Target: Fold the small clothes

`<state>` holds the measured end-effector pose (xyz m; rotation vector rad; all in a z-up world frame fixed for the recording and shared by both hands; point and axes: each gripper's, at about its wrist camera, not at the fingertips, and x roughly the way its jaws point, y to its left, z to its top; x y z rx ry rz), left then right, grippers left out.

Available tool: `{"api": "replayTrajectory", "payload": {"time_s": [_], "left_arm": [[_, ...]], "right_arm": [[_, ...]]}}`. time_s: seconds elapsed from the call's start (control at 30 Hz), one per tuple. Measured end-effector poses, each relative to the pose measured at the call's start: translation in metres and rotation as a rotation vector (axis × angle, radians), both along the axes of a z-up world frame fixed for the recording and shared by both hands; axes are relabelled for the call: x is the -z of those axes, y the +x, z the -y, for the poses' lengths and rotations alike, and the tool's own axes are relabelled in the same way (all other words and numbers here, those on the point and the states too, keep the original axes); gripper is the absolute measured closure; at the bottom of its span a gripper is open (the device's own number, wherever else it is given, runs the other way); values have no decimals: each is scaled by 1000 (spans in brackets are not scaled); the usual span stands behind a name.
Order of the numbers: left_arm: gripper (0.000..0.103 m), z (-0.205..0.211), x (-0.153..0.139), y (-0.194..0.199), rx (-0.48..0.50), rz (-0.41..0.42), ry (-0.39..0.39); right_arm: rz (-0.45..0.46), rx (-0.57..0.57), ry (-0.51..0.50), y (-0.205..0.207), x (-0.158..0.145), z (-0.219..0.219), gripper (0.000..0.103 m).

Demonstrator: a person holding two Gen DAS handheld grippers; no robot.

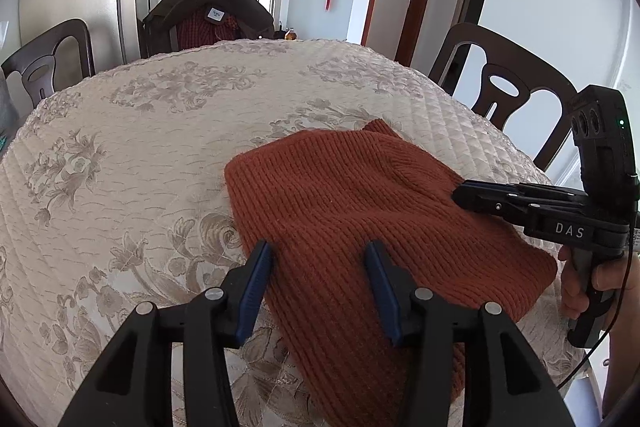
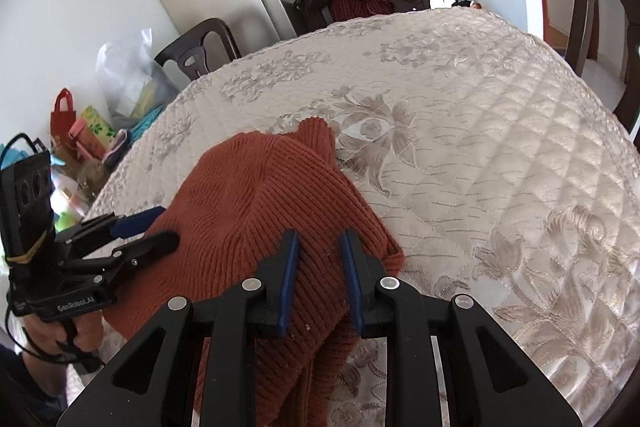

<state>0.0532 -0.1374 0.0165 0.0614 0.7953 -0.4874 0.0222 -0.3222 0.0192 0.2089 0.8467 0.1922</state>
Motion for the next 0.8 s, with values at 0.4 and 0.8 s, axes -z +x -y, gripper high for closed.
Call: {"api": "replayTrajectory", "payload": {"time_s": [0.4,0.8], "left_arm": [[51,-9,-14,-12,-17,32,0],[39,-44,11,1,-45,-129,-241]], "right_arm": [[20,5,-103,-24,-14,-8,66],[-55,105,176,-23,10,29,47]]}}
